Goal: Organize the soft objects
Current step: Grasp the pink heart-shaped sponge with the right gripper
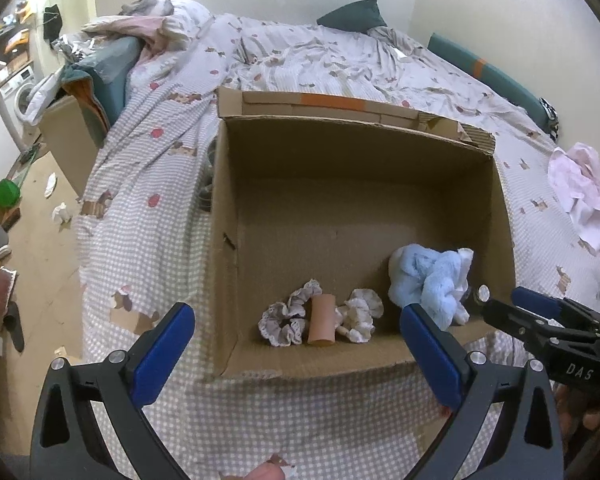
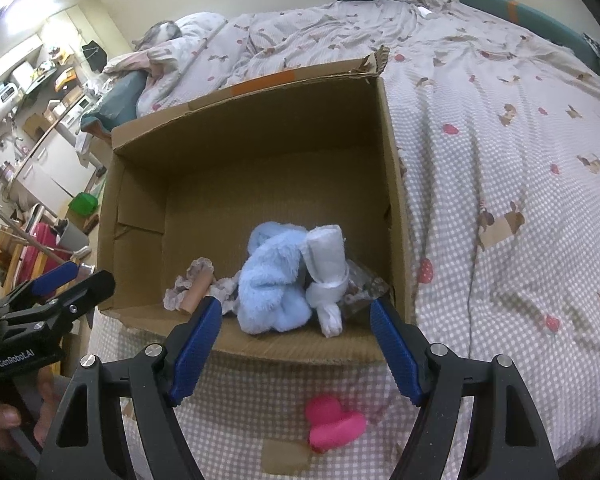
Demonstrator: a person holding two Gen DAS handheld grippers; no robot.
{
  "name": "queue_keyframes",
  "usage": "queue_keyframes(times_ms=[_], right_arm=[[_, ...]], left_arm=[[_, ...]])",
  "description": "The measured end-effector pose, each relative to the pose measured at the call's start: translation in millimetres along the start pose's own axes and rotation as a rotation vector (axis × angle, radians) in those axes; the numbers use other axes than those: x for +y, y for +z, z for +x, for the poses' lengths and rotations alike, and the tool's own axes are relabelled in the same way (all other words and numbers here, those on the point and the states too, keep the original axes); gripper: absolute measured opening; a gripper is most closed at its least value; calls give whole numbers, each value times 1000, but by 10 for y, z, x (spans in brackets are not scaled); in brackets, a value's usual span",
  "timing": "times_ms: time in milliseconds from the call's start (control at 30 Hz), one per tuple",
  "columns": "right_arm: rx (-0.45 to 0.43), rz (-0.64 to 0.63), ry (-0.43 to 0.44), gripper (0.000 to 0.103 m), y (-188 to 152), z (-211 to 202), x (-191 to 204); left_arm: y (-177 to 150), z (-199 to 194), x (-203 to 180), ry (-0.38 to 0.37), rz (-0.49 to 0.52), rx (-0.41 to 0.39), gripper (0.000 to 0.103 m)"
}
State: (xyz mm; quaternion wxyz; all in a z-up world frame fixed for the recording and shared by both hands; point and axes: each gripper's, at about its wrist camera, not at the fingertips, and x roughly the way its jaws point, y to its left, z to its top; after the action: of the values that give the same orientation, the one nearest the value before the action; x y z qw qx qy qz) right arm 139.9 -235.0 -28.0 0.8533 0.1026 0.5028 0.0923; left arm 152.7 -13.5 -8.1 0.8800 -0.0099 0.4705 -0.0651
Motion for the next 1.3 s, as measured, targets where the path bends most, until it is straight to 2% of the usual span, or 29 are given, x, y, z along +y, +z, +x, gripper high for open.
queue_keyframes(times_ms=[133, 433, 700, 833, 900, 1033, 1100, 1133, 1167, 1267, 1300], right_arm=[[1, 10, 5, 81, -60, -91, -38], [19, 19, -18, 81, -293, -296, -208], [116, 143, 52, 81, -427, -252, -450], [180, 188, 82, 81, -471, -94, -494], [229, 184, 97, 70, -485, 40, -451], [329, 132, 19, 67, -549, 335, -340], [377, 125, -4, 59, -600, 485, -305], [395, 109, -22, 59, -611, 546, -278], [408, 91, -45, 59, -618, 603, -252], [430, 49, -83, 46, -642, 709, -184], [424, 37, -88, 46, -638, 705, -163]], left_arm=[[-123, -119, -22, 41, 27, -7, 102], [-437, -260, -151, 45, 45, 11, 102], [-697, -215, -86, 73, -16, 76, 102], [-751, -70, -17, 82, -64, 134, 102], [-753, -19, 17, 84, -89, 150, 102], [-762, 57, 57, 73, -117, 176, 102], [-767, 93, 56, 70, -122, 190, 102], [-769, 102, 55, 75, -121, 193, 102], [-768, 114, 53, 81, -120, 197, 102], [-771, 140, 27, 74, -113, 207, 102], [-773, 144, 12, 73, -108, 209, 102]])
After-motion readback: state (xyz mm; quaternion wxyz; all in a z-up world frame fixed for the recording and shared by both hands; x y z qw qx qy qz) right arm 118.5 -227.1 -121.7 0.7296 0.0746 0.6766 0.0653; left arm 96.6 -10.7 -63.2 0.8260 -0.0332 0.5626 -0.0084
